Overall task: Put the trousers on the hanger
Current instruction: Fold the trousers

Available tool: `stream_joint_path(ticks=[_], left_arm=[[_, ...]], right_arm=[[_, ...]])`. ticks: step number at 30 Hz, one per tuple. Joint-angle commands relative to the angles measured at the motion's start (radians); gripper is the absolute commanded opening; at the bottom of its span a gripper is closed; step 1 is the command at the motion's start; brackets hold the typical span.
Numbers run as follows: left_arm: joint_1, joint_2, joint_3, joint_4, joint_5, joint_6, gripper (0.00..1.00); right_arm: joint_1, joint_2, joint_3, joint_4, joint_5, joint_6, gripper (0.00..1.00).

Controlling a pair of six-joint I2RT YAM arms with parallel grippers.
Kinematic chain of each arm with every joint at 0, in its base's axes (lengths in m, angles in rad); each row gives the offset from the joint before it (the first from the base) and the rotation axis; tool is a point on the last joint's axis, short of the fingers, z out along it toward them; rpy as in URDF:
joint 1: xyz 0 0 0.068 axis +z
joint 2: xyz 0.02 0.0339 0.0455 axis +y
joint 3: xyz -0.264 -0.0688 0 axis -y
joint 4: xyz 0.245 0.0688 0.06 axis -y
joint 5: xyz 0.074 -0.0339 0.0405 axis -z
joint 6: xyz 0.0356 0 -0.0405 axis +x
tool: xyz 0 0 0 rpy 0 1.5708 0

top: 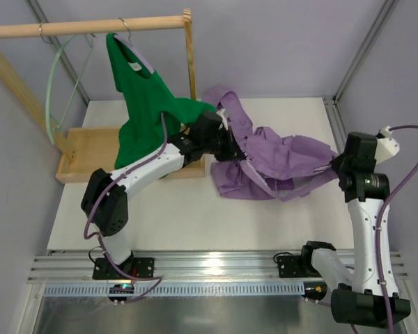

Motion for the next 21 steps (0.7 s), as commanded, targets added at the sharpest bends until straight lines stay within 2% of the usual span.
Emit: stream_joint_path(ticks=[1,6,7,8,9,10,11,14,15,16,17,18,20,21], left_arm=[[-0.019,0.094,0.183,0.15,0.081,-0.105,0.0],[-0.029,0.291,0.486,0.176,0.111,-0.202,0.0],[-0.027,0.368,0.636,0.159,0.111,-0.221,0.0],[-0.026,0.405,0.705,0.131,0.119,-0.228,0.0],[-0.02,0.439,0.768,0.131,0.128,-0.244,0.0],[-0.016,0.495,0.869,0.136,0.137,-0.262,0.0],[-0.013,0.511,0.892,0.154,0.159,-0.297,0.0],[0.008,0.497,0.863,0.162,0.153,-0.29,0.01],[0.019,0.481,0.829,0.144,0.148,-0.275,0.0],[0.026,0.462,0.788,0.137,0.144,-0.264,0.0],[0.034,0.413,0.683,0.133,0.139,-0.248,0.0],[0.048,0.39,0.633,0.121,0.125,-0.216,0.0],[0.054,0.318,0.538,0.073,0.089,-0.166,0.18],[0.053,0.295,0.468,0.021,0.058,-0.115,0.36]], right_arm=[[-0.033,0.035,0.205,-0.084,0.187,-0.048,0.04],[-0.167,0.083,0.496,-0.18,0.159,-0.123,0.04],[-0.165,0.103,0.596,-0.205,0.162,-0.125,0.04],[-0.165,0.106,0.632,-0.225,0.144,-0.122,0.04],[-0.165,0.103,0.653,-0.232,0.112,-0.117,0.04],[-0.164,0.083,0.666,-0.226,0.01,-0.116,0.04],[-0.164,0.074,0.663,-0.222,-0.052,-0.114,0.04],[-0.162,0.023,0.573,-0.203,-0.386,-0.102,0.04],[-0.156,-0.007,0.515,-0.152,-0.461,-0.094,0.04],[-0.13,-0.035,0.386,-0.127,-0.523,-0.086,0.04],[-0.11,-0.096,0.319,-0.107,-0.604,-0.077,0.04],[-0.08,-0.119,0.256,-0.078,-0.618,-0.073,0.04],[0.008,-0.178,0.067,-0.041,-0.653,-0.047,0.04],[0.063,-0.19,-0.052,0.005,-0.669,-0.037,0.04]])
